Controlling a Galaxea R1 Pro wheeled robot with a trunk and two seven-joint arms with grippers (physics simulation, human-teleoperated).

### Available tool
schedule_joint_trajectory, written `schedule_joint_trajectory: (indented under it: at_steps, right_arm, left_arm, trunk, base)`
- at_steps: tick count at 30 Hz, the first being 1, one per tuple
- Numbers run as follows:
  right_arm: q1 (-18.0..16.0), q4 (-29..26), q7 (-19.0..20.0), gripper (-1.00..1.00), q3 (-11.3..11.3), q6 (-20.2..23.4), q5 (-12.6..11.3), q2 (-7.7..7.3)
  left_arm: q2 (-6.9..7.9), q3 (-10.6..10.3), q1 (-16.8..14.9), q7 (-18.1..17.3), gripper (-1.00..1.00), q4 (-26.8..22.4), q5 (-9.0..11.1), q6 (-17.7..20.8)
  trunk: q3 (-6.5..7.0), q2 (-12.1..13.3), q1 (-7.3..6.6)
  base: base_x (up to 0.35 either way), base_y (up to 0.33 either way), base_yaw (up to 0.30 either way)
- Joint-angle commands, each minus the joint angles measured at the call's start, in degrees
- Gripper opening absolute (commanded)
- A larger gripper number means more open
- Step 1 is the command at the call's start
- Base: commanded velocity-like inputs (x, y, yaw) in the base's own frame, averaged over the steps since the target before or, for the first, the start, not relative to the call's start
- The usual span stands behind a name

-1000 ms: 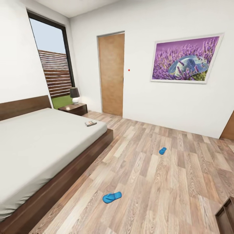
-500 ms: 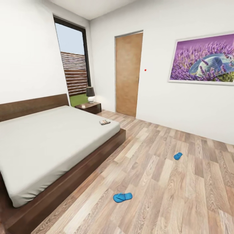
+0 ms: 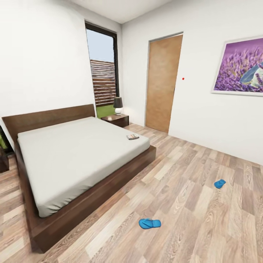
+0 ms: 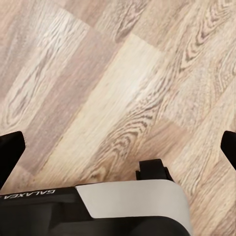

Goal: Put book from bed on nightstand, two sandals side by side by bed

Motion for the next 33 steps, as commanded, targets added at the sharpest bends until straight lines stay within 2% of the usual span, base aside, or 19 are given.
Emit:
schedule_joint_trajectory:
  at_steps: [1,6,21,33]
  right_arm:
    - [0.0,0.0,-0.3,1.00,0.5,-0.2,-0.6,-0.07]
    - [0.0,0.0,-0.3,1.00,0.4,-0.2,-0.6,-0.08]
    - [0.0,-0.1,-0.3,1.00,0.4,-0.2,-0.6,-0.07]
    - [0.0,-0.1,-0.3,1.00,0.4,-0.2,-0.6,-0.08]
  left_arm:
    - [0.02,-0.1,0.0,0.1,1.00,-0.1,0.6,-0.1]
    - [0.02,0.0,0.0,0.1,1.00,-0.1,0.6,-0.1]
    - [0.02,-0.1,0.0,0.1,1.00,-0.1,0.6,-0.1]
    - [0.02,-0.1,0.0,0.1,1.00,-0.1,0.6,-0.1]
  trunk:
    - [-0.05,0.0,0.00]
    - [-0.05,0.0,0.00]
    - [-0.05,0.0,0.00]
    - [-0.05,0.0,0.00]
  base:
    - [0.000,0.000,0.273]
    - [0.058,0.000,0.110]
    - [0.253,0.000,0.013]
    - [0.017,0.000,0.263]
